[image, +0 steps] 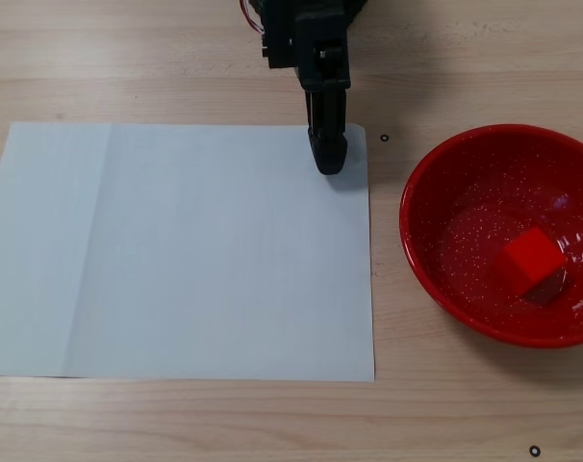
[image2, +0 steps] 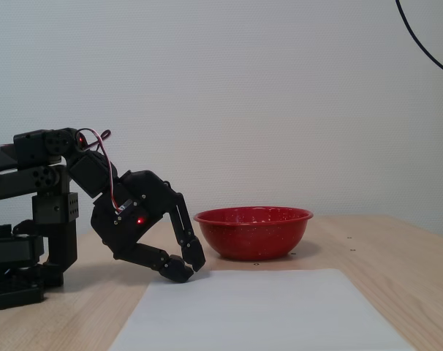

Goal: Grasp the red cube and put it in the red bowl.

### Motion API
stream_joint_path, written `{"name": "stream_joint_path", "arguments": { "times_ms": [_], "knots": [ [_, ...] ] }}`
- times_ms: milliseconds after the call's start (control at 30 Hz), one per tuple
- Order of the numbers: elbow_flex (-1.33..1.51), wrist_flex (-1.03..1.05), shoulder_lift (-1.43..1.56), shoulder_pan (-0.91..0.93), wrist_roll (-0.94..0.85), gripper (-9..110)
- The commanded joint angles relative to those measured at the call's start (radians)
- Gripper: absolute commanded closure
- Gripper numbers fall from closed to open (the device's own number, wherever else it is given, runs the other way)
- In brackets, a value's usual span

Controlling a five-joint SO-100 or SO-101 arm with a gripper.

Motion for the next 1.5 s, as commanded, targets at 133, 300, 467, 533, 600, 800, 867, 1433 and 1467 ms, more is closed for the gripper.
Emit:
{"name": "stream_joint_path", "arguments": {
  "times_ms": [133,300,467,533,600,800,867,1433,1467],
  "knots": [
    [0.005,0.02,0.005,0.008,0.009,101],
    [0.005,0.025,0.005,0.006,0.005,101],
    [0.005,0.026,0.005,0.005,0.0,101],
    [0.005,0.026,0.005,0.005,0.003,101],
    [0.005,0.025,0.005,0.008,0.014,101],
    [0.005,0.025,0.005,0.008,0.017,101],
    [0.005,0.025,0.005,0.009,0.018,101],
    [0.005,0.025,0.003,0.002,0.006,101],
    [0.005,0.025,0.003,0.002,0.006,101]
  ]
}}
